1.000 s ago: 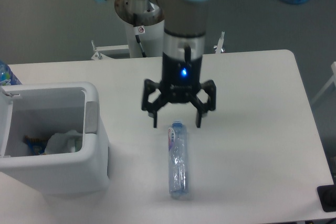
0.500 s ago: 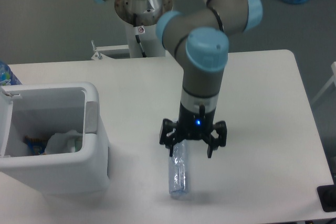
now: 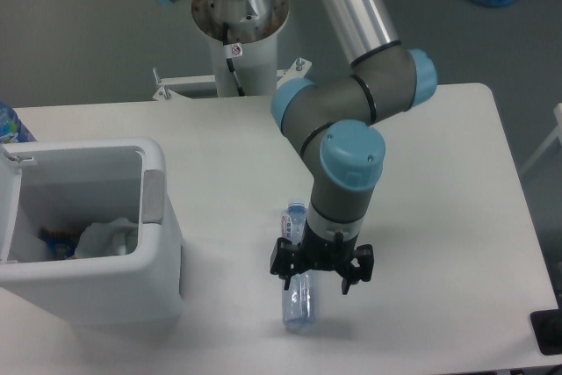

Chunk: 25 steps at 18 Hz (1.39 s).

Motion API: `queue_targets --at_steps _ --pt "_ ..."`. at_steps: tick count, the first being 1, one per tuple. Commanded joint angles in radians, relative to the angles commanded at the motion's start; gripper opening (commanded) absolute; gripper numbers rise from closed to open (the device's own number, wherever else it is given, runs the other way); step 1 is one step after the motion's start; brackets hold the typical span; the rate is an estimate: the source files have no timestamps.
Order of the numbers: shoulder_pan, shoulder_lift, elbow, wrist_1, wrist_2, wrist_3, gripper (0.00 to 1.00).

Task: Place the trash in the trash can
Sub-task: 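Move the gripper over the clear plastic water bottle, then lower the gripper around the bottle's cap end and close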

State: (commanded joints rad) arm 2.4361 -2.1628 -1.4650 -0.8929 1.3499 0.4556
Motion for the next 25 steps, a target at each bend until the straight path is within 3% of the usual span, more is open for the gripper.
queue_targets --at_steps 6,9,25 --pt "-0.018 -0.040 0.008 0.012 0.012 -0.008 1.00" --pt "-0.023 -0.069 0.009 0.077 0.014 -0.029 1.00" --pt "-0.061 -0.127 0.017 0.103 0.123 -0.032 1.00"
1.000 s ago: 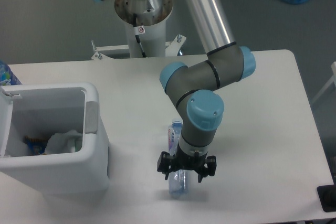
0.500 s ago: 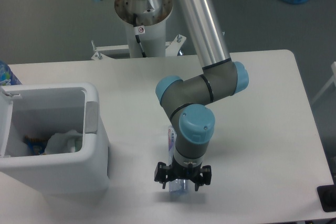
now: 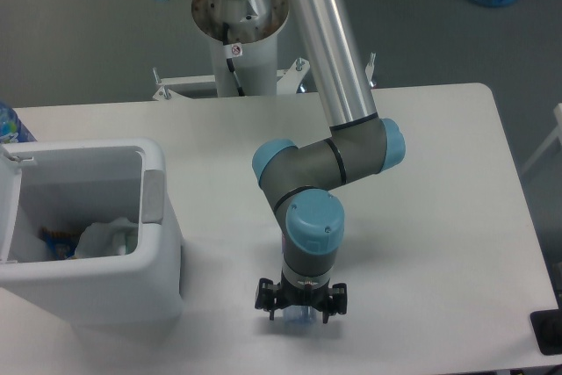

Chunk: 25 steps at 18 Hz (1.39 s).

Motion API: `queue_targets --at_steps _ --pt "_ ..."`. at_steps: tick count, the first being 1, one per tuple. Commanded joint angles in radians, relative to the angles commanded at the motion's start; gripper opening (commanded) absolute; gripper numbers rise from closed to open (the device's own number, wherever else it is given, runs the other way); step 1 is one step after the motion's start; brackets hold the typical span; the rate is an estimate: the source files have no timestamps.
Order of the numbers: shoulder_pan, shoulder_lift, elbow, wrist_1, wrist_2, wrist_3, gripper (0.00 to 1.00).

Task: Place the trash in the trash can
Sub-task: 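Lower the gripper around the bottle's cap end and close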

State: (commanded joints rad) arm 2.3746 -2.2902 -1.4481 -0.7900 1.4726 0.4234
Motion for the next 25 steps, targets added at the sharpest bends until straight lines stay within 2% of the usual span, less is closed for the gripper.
queue_targets --at_steps 2,10,15,17,25 --pt "0.000 0.000 -0.003 0.000 0.003 0.002 0.97" --pt "-0.003 0.006 -0.009 0.000 0.020 0.003 0.68" --pt "-0.005 0.012 -0.012 0.000 0.022 0.008 0.59" --pt "-0.006 0.015 -0.012 0.002 0.022 0.009 0.56" --pt "-0.005 0.034 -0.003 0.000 0.020 0.023 0.56"
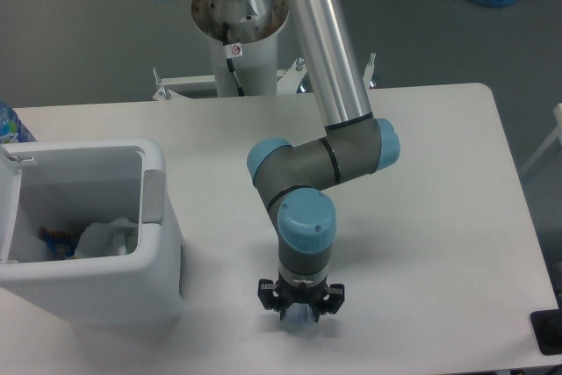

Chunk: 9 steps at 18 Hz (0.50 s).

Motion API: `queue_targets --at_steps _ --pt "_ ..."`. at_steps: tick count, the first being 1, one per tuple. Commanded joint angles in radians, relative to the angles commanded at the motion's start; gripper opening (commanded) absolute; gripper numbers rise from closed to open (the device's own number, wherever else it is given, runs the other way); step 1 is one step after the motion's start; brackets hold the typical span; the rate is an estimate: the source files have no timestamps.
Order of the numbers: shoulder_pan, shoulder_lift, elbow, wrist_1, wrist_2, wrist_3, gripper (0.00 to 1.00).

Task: Place the trash in the trash can
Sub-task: 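Lower the gripper around the bottle's cap end and close, then lift the bottle and carry it over the white bin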

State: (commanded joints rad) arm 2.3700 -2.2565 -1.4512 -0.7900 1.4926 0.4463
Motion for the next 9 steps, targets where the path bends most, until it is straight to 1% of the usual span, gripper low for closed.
queue_targets --at_steps 2,5,9 --pt "0.000 0.012 0.003 0.000 -0.002 0.002 0.56" --pt "0.011 0.043 0.003 0.000 -0.008 0.005 0.51" --pt "0.021 0.070 0.009 0.002 -0.009 0.006 0.49"
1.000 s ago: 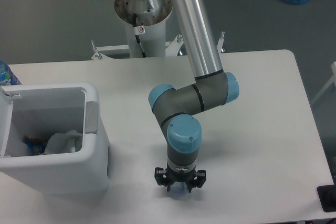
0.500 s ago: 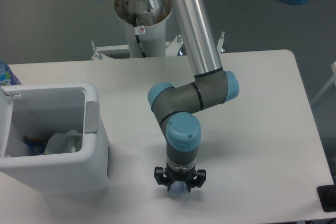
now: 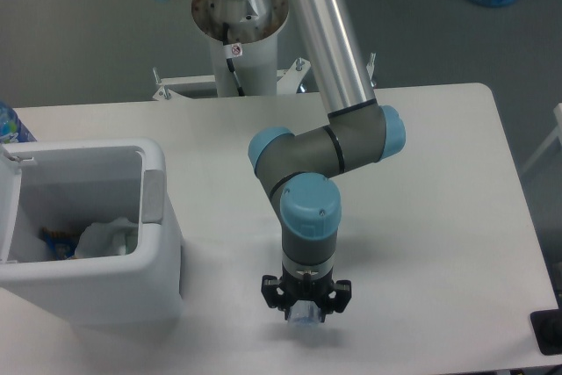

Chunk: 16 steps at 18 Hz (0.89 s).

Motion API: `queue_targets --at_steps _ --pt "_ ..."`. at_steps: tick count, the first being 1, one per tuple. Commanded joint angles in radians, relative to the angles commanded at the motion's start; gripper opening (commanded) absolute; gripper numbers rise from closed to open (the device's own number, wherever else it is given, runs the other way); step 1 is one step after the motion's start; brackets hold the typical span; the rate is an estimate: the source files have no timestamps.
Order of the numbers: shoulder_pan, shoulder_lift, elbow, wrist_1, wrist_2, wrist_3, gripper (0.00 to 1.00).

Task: Place the trash in the trash can
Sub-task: 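Lift the bottle and carry it over the white bin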

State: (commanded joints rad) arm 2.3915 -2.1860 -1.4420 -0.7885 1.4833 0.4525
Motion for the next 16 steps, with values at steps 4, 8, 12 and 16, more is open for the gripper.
queue_targets --at_steps 4,8,12,16 --pt "0.012 0.040 0.035 0.000 -0.003 0.037 0.48" --pt "0.047 0.087 0.107 0.002 -0.075 0.037 0.48" --pt "0.130 0.164 0.149 0.002 -0.286 -0.030 0.48" --pt "0.164 0.219 0.172 0.002 -0.380 -0.124 0.48"
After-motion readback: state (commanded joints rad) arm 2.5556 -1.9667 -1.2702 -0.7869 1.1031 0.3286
